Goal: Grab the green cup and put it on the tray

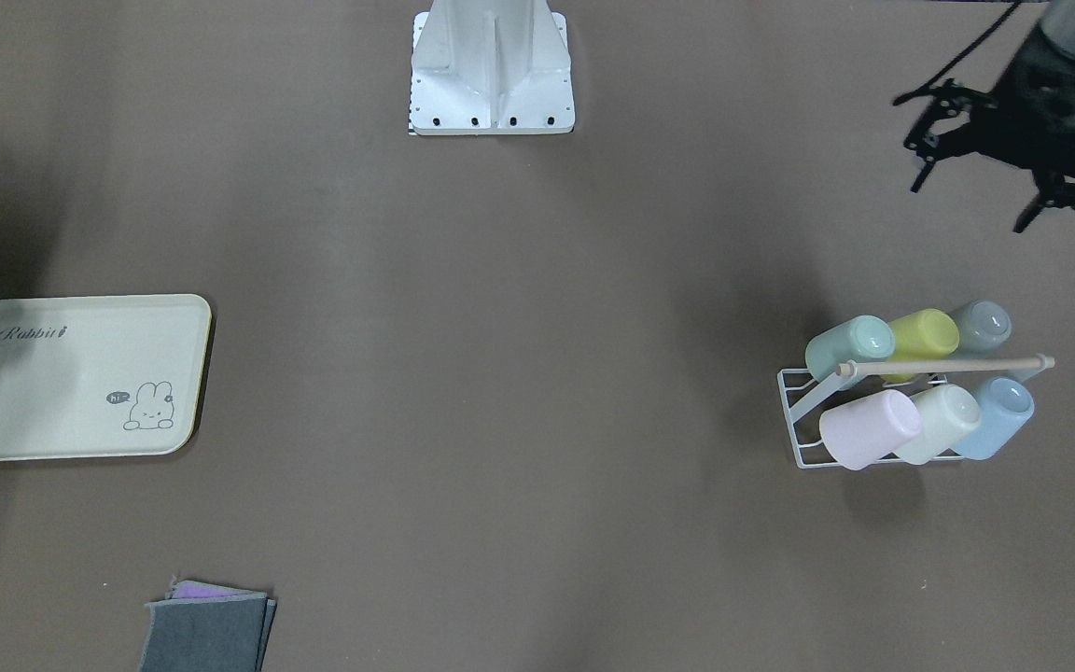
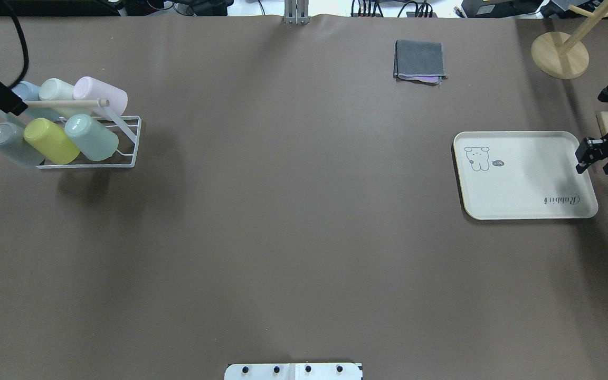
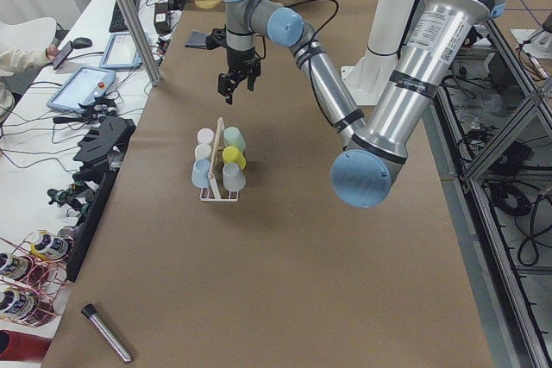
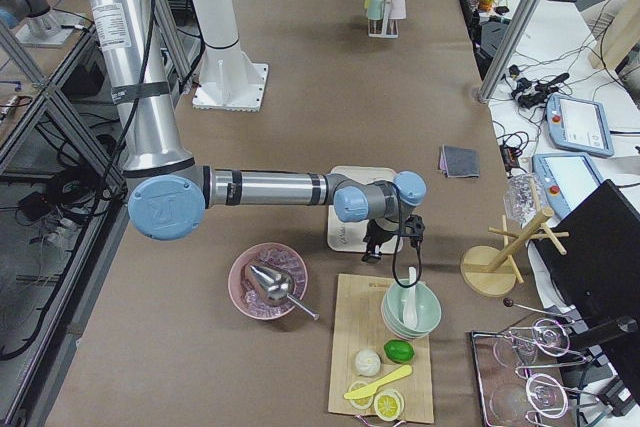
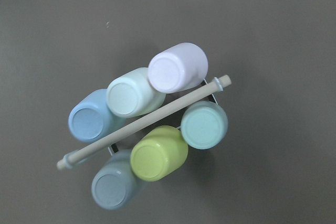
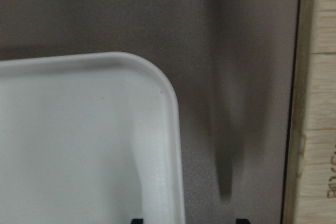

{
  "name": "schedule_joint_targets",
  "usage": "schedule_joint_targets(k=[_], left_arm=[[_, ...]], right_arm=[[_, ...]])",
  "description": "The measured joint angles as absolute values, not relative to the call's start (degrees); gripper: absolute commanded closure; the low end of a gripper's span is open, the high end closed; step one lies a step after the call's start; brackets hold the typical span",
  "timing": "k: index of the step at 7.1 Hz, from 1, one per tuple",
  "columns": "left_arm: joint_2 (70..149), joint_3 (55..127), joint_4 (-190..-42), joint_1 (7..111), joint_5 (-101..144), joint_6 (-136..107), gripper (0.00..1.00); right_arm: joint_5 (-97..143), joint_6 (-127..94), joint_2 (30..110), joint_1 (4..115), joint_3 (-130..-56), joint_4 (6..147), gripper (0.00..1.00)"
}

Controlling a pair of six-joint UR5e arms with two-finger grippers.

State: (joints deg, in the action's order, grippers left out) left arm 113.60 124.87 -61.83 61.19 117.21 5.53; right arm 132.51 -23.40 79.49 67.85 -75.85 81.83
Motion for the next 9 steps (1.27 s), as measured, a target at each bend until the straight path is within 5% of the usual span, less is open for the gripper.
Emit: schedule_joint_targets(k=[2,5,9], left_arm=[[113.50,127.91,-66.03,48.63,103.45,12.24,0.02],[111.89,129.87,-66.93,33.56,80.94,25.43,0.02],[98.75,125.56,-75.96,20.53,49.53,40.52,0.02]], right_arm=[[132.44,-23.64,79.46,67.76,-75.50,81.83,0.59],[132.41,-23.80,79.47,67.55,-75.07,81.83,0.63],[132.43,-23.82,79.46,67.22,-74.94,81.83,0.67]])
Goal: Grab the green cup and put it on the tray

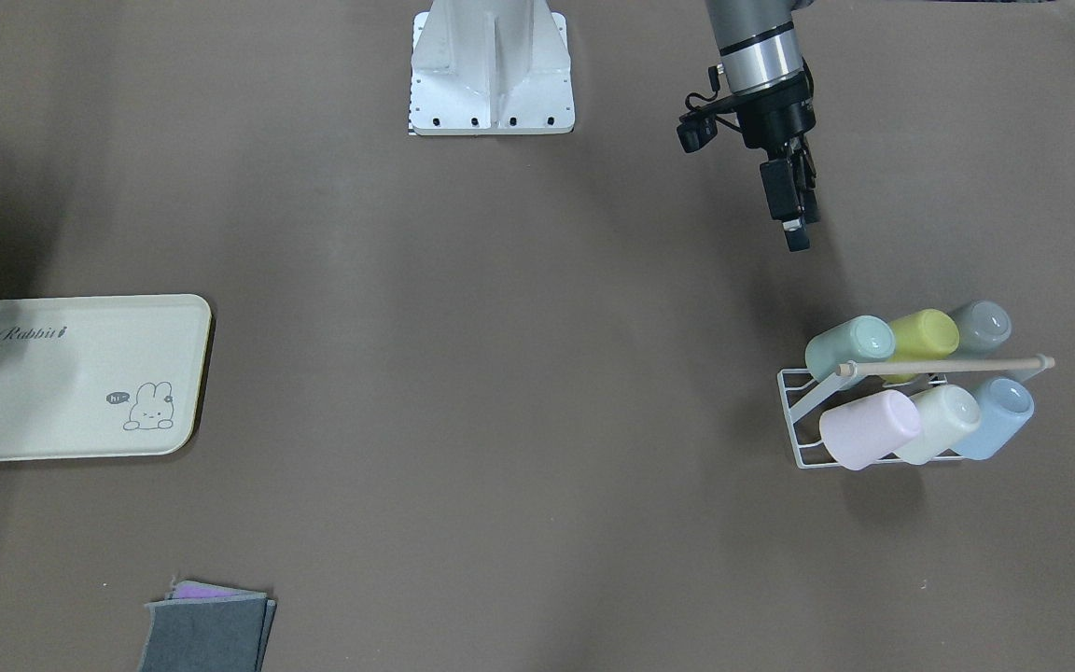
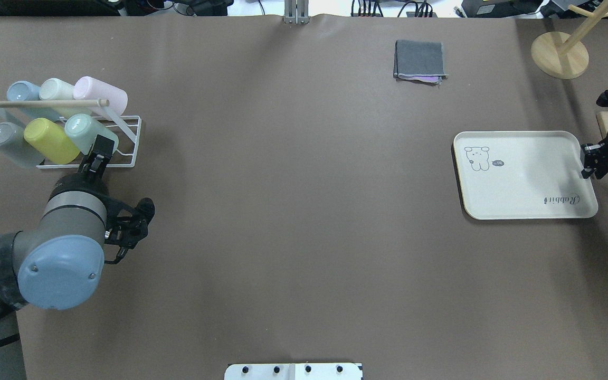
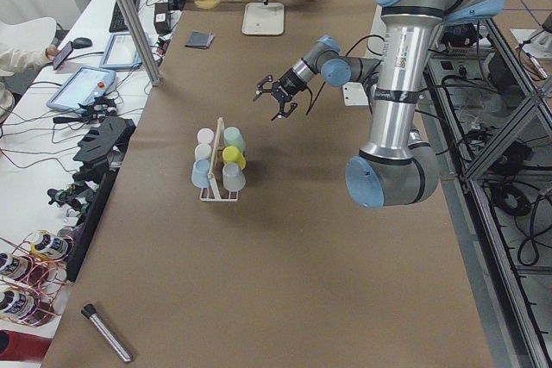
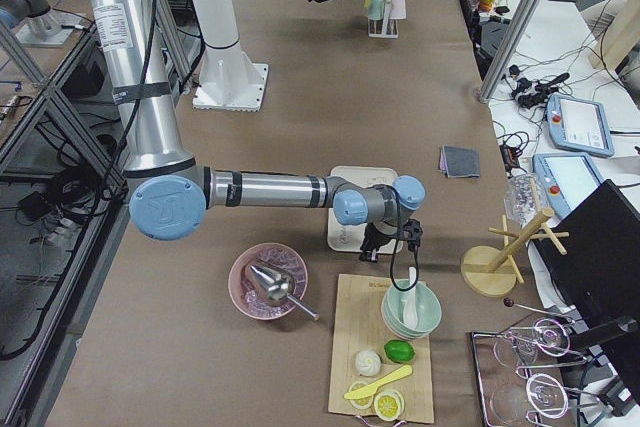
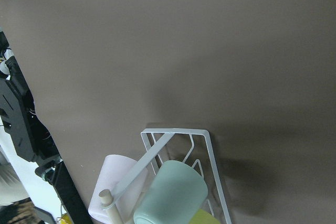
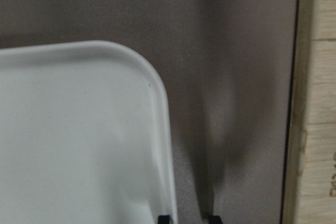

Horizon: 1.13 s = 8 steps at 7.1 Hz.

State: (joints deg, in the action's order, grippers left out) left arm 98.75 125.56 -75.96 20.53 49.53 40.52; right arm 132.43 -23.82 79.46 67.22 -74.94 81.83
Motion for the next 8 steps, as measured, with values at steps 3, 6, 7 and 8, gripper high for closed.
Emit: schedule_joint_targets(k=[3,6,7,8], left_arm=[[97.01,119.03,-77.45,18.97,38.04,53.57,0.02],[97.22,111.69,-81.09,17.42,33.88,59.04,0.02],[97.36,110.24,-81.76,17.19,32.96,59.26,0.02],[97.41,109.44,-82.01,17.05,32.43,59.36,0.02]], right_arm=[[132.37,-23.82,79.31,66.68,-74.60,81.82,0.92],[132.60,-23.80,79.17,66.62,-74.69,81.83,1.00],[132.79,-23.76,79.13,66.65,-74.83,81.83,1.00],[132.91,-23.74,79.15,66.73,-75.04,81.81,1.00]])
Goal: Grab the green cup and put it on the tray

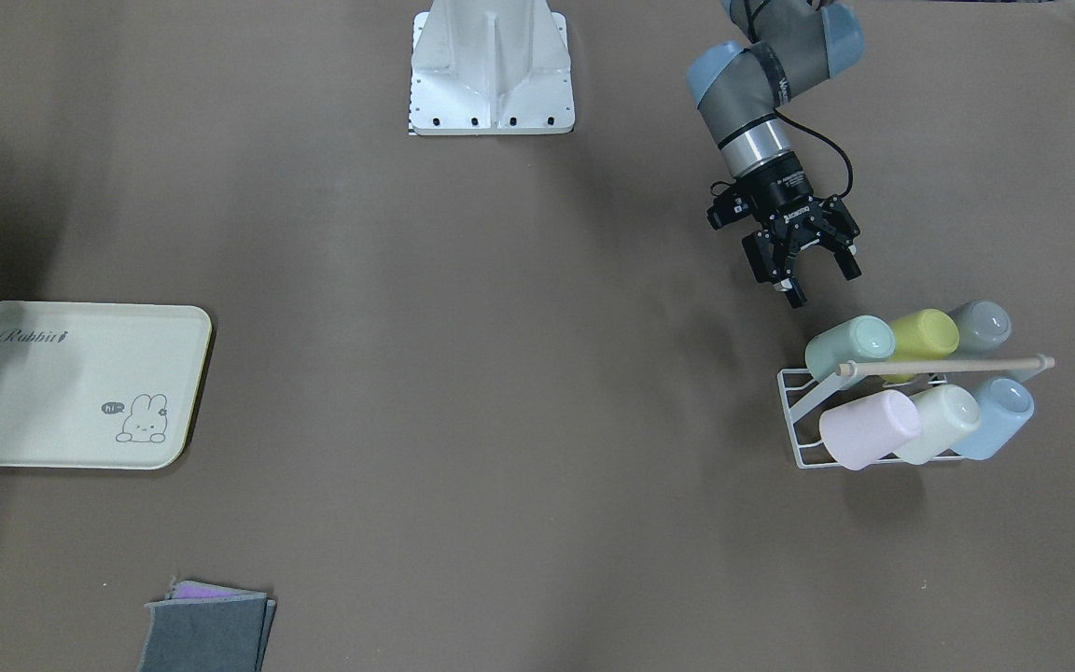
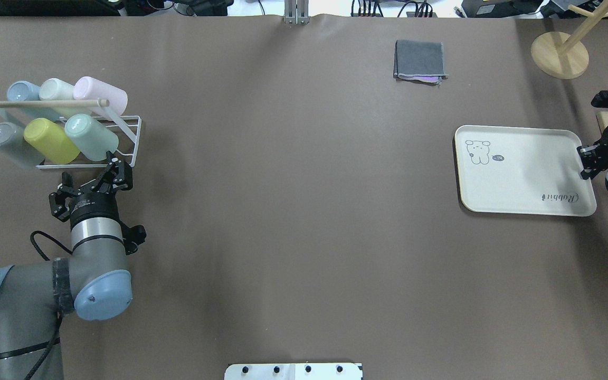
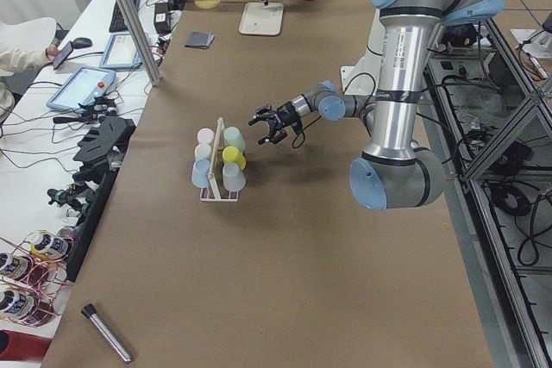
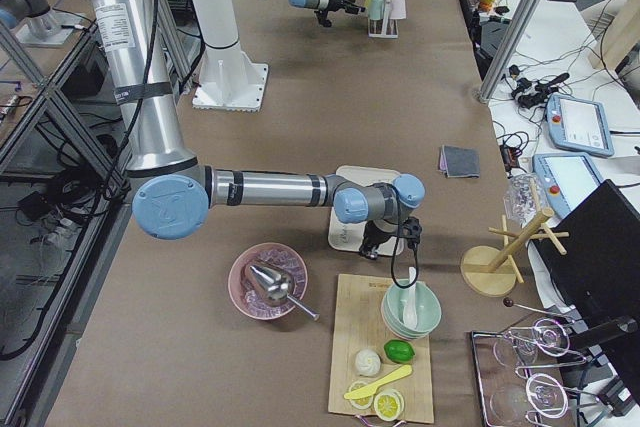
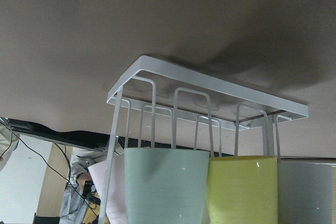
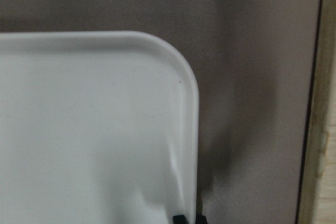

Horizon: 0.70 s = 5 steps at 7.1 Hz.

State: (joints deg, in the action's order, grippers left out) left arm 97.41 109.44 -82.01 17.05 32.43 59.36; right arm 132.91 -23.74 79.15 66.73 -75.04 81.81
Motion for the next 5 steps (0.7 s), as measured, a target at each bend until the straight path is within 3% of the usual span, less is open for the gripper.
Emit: schedule_joint_targets(k=[5], left_arm=[[97.70,106.77,-82.11,16.81,30.39,59.78,0.02]], right_arm=[[139.06,-23.37,80.17,71.16,-78.98,81.77,1.00]])
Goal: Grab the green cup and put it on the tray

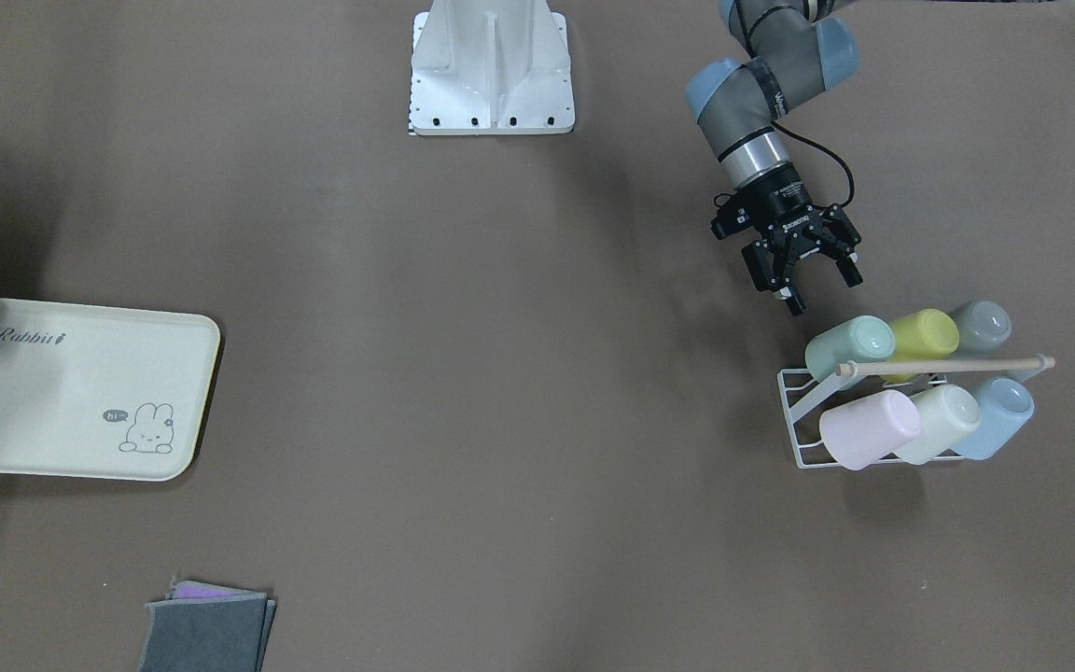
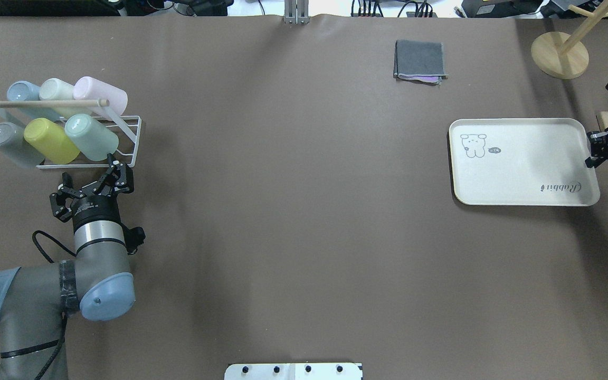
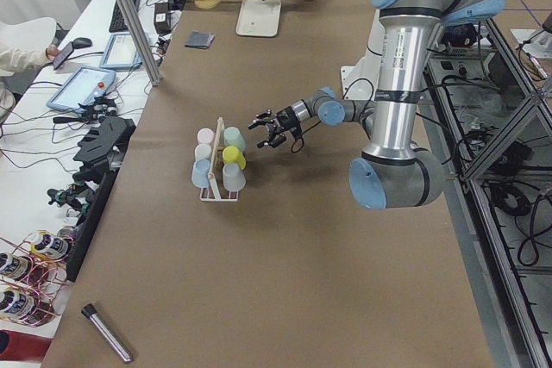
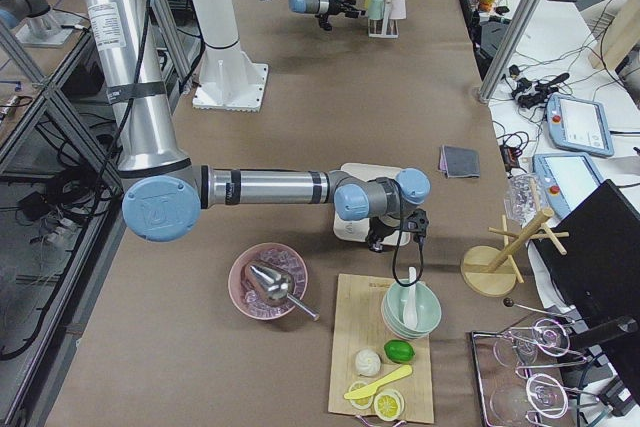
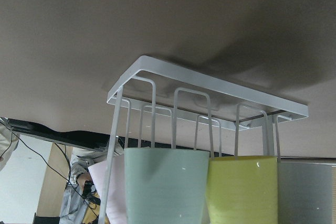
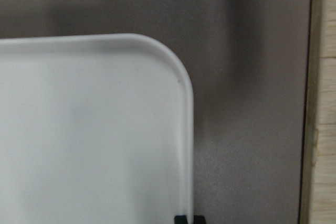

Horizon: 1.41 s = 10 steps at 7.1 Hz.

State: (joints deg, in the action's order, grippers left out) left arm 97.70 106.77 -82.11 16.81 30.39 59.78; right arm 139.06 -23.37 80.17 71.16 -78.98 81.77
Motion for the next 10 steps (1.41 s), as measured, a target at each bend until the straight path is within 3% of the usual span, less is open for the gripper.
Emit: schedule_joint_targets(k=[6,9,10], left_arm=[[100.41,101.05,-92.22,21.26,30.15,68.26,0.02],[100.71,98.87,-94.90,22.78,30.15,70.85,0.03],[100.72,98.31,-95.69,23.05,30.17,71.21,0.08]], right_arm=[[148.52,-31.64,81.13,72.65,-89.35,81.80,1.00],[152.39,-35.70,76.84,64.40,-92.30,81.66,1.00],[151.50,-38.93,73.64,60.34,-92.49,81.65,1.00]])
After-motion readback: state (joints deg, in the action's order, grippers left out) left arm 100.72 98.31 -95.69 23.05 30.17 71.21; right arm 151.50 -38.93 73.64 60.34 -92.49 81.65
